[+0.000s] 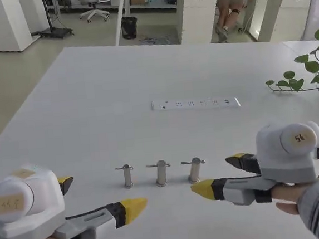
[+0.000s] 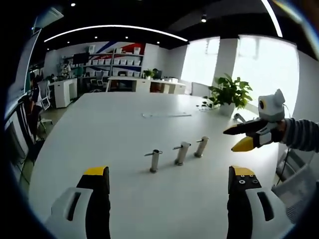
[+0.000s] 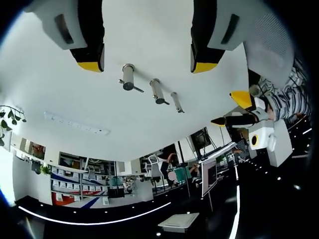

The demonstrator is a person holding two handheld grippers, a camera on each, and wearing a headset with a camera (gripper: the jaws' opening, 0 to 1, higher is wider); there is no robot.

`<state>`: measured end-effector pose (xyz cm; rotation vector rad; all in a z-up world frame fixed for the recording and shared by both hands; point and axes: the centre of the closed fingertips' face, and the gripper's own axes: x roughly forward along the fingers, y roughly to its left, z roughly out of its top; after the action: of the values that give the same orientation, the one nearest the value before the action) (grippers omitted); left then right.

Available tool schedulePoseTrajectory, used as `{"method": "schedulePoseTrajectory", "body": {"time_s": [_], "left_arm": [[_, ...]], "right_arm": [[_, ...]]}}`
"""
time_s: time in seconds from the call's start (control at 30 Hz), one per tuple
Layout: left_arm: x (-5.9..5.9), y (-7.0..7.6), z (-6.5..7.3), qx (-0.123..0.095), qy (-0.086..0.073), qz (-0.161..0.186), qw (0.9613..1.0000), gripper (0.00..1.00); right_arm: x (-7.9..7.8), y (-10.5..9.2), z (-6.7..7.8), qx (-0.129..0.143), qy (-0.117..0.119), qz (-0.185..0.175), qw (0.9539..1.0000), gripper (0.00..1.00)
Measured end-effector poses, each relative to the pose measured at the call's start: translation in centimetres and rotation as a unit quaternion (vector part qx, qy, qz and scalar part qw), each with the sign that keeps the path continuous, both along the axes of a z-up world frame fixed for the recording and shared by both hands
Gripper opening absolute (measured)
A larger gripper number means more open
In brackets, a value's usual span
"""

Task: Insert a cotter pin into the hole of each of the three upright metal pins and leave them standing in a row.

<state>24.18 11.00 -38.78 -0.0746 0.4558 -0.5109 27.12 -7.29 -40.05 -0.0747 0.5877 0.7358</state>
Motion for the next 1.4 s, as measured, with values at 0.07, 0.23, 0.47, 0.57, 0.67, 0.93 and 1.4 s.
{"method": "schedulePoseTrajectory", "body": {"time_s": [0.07,0.23,0.47,0.57,0.67,0.93,1.4], "left_arm": [[-0.1,0.0,-0.1,0.003,0.002,-0.002,1.0,0.99],[-0.2,-0.2,-0.1,0.006,0.003,-0.003,1.0,0.99],[-0.5,-0.7,-0.2,0.007,0.006,-0.009,0.9999,0.99],[-0.6,-0.9,-0.4,0.01,0.007,-0.012,0.9999,0.99],[-0.7,-1.2,-0.4,0.017,0.002,-0.019,0.9997,0.99],[-0.9,-1.0,-0.5,0.039,-0.003,-0.02,0.999,0.98],[-1.0,-0.7,-0.2,0.044,-0.011,-0.01,0.9989,0.96]], "right_arm": [[-0.2,-0.1,0.1,0.008,0.004,-0.011,0.9999,0.68],[-0.7,-0.7,0.1,-0.003,0.0,-0.023,0.9997,0.67],[-1.6,-1.0,0.0,0.017,0.008,-0.043,0.9989,0.67],[-2.0,-0.8,-0.2,0.011,0.007,-0.041,0.9991,0.67],[-2.3,-0.5,-0.6,0.001,0.006,-0.036,0.9993,0.68],[-3.3,0.1,-1.2,0.001,0.01,-0.028,0.9996,0.7],[-4.3,0.4,-1.6,0.001,0.007,-0.025,0.9997,0.74]]}}
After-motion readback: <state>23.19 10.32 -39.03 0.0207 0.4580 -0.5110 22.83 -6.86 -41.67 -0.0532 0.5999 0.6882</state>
